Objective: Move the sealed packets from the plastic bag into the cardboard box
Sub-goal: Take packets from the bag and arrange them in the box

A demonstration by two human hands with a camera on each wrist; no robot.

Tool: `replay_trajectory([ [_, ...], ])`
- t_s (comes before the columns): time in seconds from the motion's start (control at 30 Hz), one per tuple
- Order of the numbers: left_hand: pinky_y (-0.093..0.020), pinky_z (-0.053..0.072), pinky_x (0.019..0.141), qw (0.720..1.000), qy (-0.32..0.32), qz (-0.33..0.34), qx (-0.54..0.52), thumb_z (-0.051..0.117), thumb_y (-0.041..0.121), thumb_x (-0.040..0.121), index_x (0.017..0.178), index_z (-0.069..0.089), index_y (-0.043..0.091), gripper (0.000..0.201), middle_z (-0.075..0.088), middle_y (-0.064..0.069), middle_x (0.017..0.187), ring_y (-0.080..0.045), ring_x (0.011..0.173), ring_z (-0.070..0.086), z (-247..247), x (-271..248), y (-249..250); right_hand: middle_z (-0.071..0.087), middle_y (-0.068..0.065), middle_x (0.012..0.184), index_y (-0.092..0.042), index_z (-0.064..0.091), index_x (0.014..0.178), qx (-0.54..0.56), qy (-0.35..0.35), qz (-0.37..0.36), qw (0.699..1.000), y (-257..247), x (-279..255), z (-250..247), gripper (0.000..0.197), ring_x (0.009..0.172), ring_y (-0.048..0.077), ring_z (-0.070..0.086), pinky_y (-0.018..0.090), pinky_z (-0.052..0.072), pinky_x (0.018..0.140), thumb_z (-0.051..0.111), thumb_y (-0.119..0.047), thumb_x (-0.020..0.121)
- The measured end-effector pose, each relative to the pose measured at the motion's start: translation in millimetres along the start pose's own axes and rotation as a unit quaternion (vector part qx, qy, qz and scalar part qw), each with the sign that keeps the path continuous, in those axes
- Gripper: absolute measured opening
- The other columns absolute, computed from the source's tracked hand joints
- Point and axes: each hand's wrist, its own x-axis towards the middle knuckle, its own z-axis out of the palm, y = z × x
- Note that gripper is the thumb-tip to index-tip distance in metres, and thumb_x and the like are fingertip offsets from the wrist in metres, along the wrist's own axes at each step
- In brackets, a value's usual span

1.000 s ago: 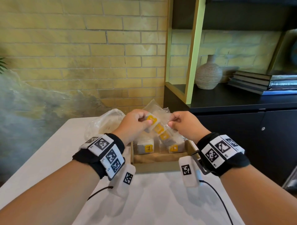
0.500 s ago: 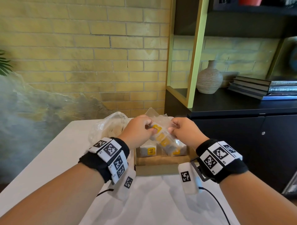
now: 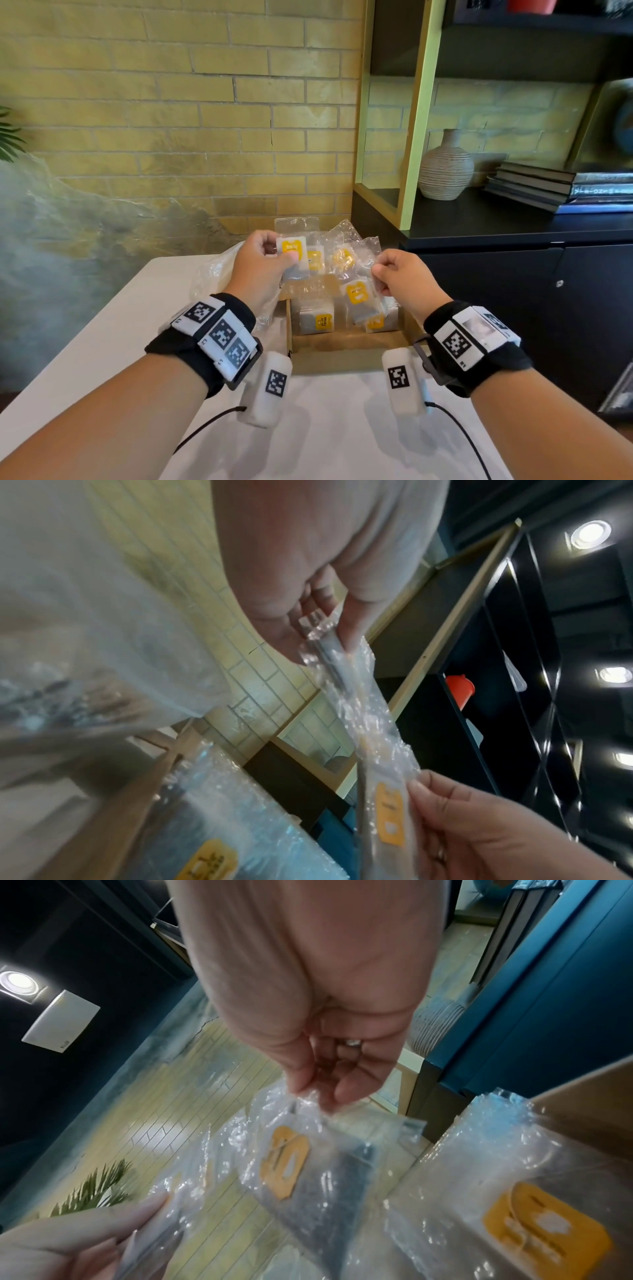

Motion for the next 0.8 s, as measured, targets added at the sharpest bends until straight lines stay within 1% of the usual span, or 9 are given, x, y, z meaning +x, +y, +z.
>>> replay_trajectory([
  [0.07,-0.038,0.051,0.071,0.999,0.021,-0.014,-0.043,0.063,-0.001,0.084,0.103,0.044,0.02,0.034,0.054,-0.012,0.107,-0.027,0.093,0.058,3,0,0,0.055,0.002,0.068,-0.015,0.056,0.091,0.04,0.0,0.007,0.999,-3,-1,2,0.015,0.062,0.012,0.052,0.023,0.049,0.064,0.046,-0.004,0.093],
  [0.17,-0.035,0.05,0.069,0.996,0.028,-0.035,-0.083,0.06,0.003,0.087,0.116,0.035,0.023,0.043,0.055,-0.005,0.103,-0.022,0.086,0.057,10,-2,1,0.057,0.005,0.071,-0.021,0.044,0.126,0.087,0.008,0.001,0.996,-7,-3,4,0.039,0.06,0.006,0.054,0.015,0.05,0.058,0.046,0.0,0.093],
  [0.27,-0.032,0.049,0.068,0.996,0.002,-0.051,-0.078,0.058,0.005,0.09,0.121,0.041,0.021,0.038,0.055,0.0,0.096,-0.019,0.082,0.057,19,-3,3,0.05,0.009,0.069,-0.033,0.032,0.133,0.169,0.001,-0.016,0.986,-12,-7,5,0.058,0.047,0.0,0.051,0.009,0.047,0.05,0.042,0.008,0.092],
  [0.37,-0.031,0.048,0.068,0.995,-0.051,-0.07,-0.048,0.057,0.012,0.092,0.109,0.056,0.011,0.017,0.062,-0.007,0.092,-0.022,0.083,0.059,25,-6,2,0.052,0.007,0.072,-0.028,0.043,0.127,0.122,-0.003,-0.027,0.992,-13,-8,5,0.049,0.058,0.006,0.052,0.011,0.049,0.052,0.04,0.007,0.093],
  [0.4,-0.032,0.048,0.068,0.995,-0.059,-0.071,-0.039,0.057,0.014,0.092,0.098,0.059,0.01,0.007,0.062,-0.008,0.087,-0.022,0.081,0.059,26,-8,1,0.053,0.006,0.073,-0.024,0.051,0.121,0.103,-0.004,-0.027,0.994,-12,-8,5,0.041,0.061,0.008,0.052,0.011,0.049,0.052,0.039,0.005,0.094],
  [0.47,-0.029,0.049,0.067,0.995,-0.068,-0.074,-0.017,0.06,0.015,0.091,0.084,0.057,0.008,0.01,0.06,-0.011,0.083,-0.021,0.076,0.058,27,-9,-3,0.055,0.002,0.073,-0.016,0.062,0.095,0.082,-0.01,-0.027,0.996,-12,-8,6,0.033,0.062,0.007,0.053,0.009,0.049,0.052,0.038,0.005,0.094],
  [0.53,-0.026,0.045,0.061,0.993,-0.095,-0.076,0.009,0.064,0.016,0.088,0.088,0.057,0.006,0.012,0.057,-0.013,0.081,-0.019,0.068,0.053,27,-9,-6,0.059,0.0,0.078,-0.014,0.064,0.076,0.072,-0.007,-0.026,0.997,-9,-7,6,0.039,0.065,0.006,0.054,0.01,0.049,0.055,0.037,0.008,0.093],
  [0.63,-0.018,0.038,0.049,0.983,-0.14,-0.081,0.09,0.067,0.017,0.086,0.091,0.061,0.01,0.01,0.06,-0.005,0.072,-0.01,0.052,0.048,26,-11,-8,0.062,0.0,0.088,-0.015,0.065,0.073,0.073,-0.005,-0.028,0.997,-6,-6,5,0.041,0.069,0.007,0.054,0.016,0.052,0.065,0.038,0.01,0.091],
  [0.8,-0.023,0.041,0.056,0.976,-0.171,-0.086,0.103,0.061,0.001,0.086,0.119,0.056,0.015,0.036,0.061,-0.001,0.081,-0.011,0.065,0.053,30,-11,-9,0.063,0.001,0.1,-0.017,0.065,0.073,0.05,-0.02,-0.041,0.998,-4,-7,7,0.04,0.073,0.007,0.056,0.016,0.053,0.067,0.04,0.006,0.093],
])
